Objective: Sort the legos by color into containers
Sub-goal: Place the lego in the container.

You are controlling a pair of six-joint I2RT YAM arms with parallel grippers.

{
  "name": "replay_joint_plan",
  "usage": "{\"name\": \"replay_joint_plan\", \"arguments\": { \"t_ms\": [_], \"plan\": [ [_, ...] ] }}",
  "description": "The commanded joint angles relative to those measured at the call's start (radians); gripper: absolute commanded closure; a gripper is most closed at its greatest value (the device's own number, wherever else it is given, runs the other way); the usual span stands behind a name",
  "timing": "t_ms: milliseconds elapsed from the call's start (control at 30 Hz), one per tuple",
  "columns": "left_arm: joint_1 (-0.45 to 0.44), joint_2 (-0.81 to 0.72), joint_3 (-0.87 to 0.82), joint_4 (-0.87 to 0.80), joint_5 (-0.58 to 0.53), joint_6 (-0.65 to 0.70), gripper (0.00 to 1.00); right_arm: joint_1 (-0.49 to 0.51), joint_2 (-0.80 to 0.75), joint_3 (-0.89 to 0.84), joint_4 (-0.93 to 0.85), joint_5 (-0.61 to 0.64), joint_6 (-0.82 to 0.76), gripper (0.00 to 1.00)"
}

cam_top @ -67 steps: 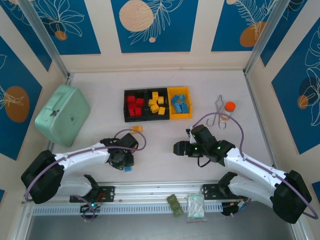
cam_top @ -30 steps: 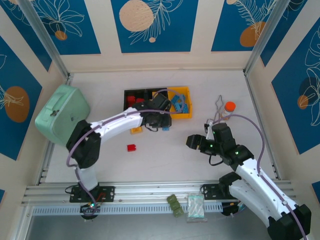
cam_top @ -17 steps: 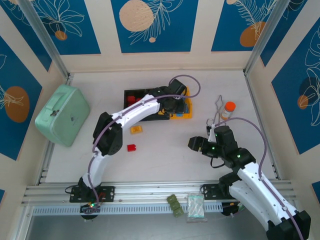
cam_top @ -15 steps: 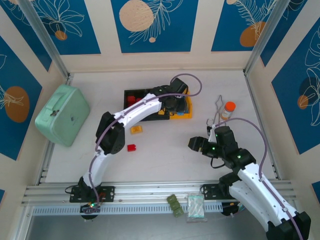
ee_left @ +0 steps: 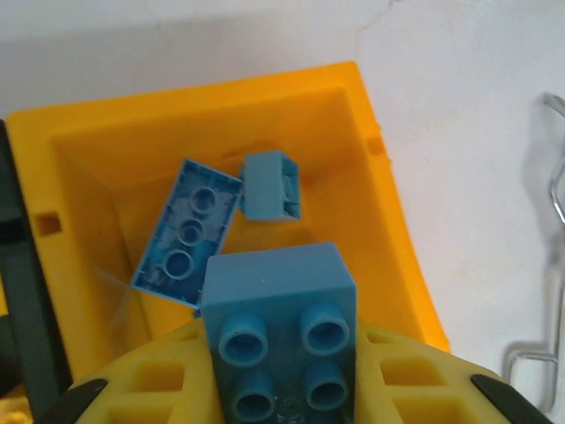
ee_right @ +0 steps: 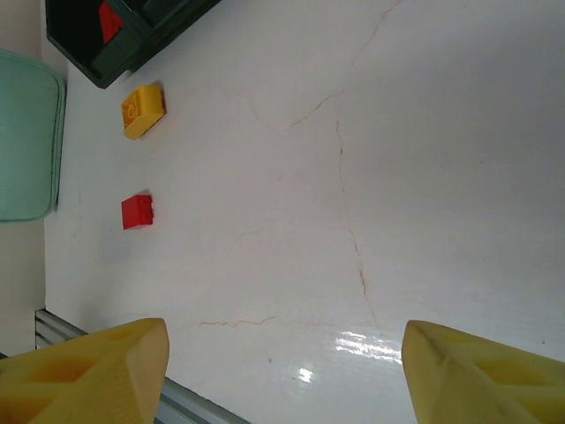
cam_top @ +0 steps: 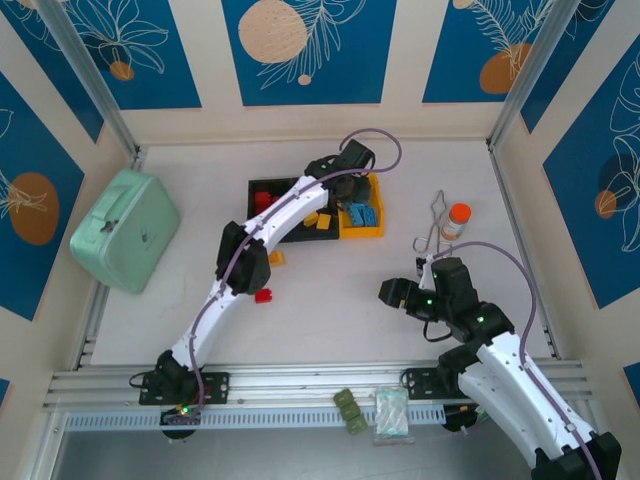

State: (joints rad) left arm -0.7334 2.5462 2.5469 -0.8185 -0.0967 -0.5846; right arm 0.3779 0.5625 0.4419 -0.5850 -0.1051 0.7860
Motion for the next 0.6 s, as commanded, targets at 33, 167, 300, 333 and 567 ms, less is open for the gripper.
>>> {"name": "replay_joint_plan", "arguments": {
  "t_ms": [33, 167, 300, 333, 567],
  "plan": [
    [0.02, 0.052, 0.103, 0.01, 0.023, 0.028, 0.64, -0.01, -0.015, -0.009, -0.038, -0.011, 0.005, 0.29],
    [0.019, 0.046, 0.113, 0.022, 0.04, 0.035, 0.41, -0.011, -0.018, -0.008, -0.038, -0.011, 0.009, 0.29],
    [0.019, 0.017, 0.112, 0.007, 0.054, 0.04, 0.41, -0.011, -0.015, -0.01, -0.027, -0.016, 0.012, 0.29],
    [0.016, 0.007, 0.111, -0.002, 0.057, 0.043, 0.42, -0.011, -0.015, -0.01, -0.023, -0.019, 0.013, 0.29],
    [-0.025, -0.214, -0.14, 0.0, 0.096, 0.088, 0.42, -0.009, -0.003, -0.003, -0.017, -0.019, 0.006, 0.29]
  ]
}}
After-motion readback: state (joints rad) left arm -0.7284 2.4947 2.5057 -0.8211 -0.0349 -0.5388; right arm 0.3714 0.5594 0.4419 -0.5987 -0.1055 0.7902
